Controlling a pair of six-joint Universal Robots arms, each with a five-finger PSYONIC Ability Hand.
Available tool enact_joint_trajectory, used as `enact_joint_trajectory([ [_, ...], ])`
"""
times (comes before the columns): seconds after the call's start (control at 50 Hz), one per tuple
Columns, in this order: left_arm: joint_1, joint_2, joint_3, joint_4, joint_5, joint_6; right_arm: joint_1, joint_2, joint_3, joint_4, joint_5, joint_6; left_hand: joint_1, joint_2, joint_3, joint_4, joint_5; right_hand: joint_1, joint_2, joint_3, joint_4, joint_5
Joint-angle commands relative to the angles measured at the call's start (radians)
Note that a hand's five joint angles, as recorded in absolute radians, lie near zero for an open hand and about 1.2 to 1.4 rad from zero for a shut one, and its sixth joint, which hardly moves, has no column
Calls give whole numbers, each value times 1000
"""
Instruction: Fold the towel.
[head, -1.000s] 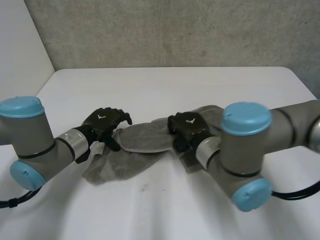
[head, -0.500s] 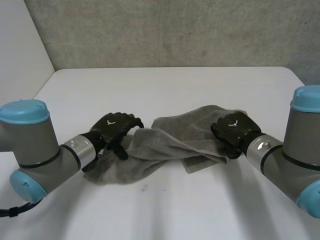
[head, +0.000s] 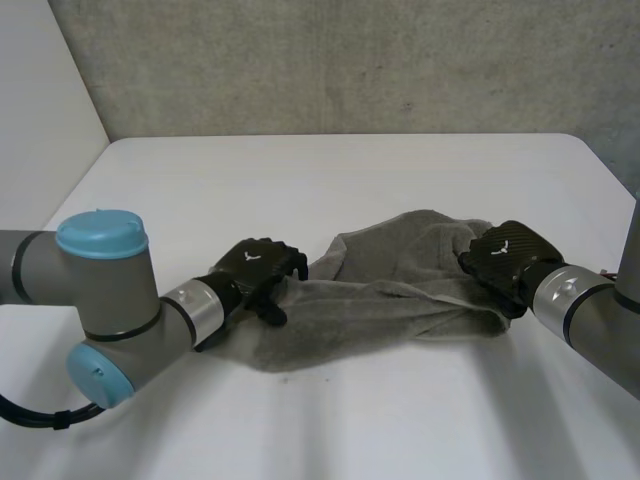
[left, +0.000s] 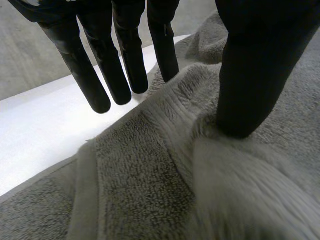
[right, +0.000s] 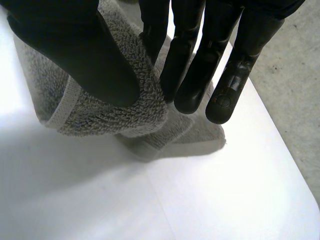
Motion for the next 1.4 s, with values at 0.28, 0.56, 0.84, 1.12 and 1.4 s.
enact_joint_trajectory([
  [0.28,-63,-96,282,25,-194,63,11,135,-253,-12,33,-17,765,771,771,771,775,441,222,211,207,242],
  [0.56,-16,111,512,221,-431,48,126,100,-501,-736,69,71,765,771,771,771,775,441,222,211,207,242],
  [0.84,-22,311,-128,335,-415,-3,133,69,-331,-411,-132,150,765,771,771,771,775,441,222,211,207,242],
  [1.12,-11,243,-285,338,-373,-8,126,17,-115,-84,-163,-64,-356,-350,-350,-350,-346,441,222,211,207,242],
  [1.4,-17,142,-96,351,-175,-11,127,-193,-39,-84,-158,-57,-388,-382,-382,-383,-379,441,222,211,207,242],
])
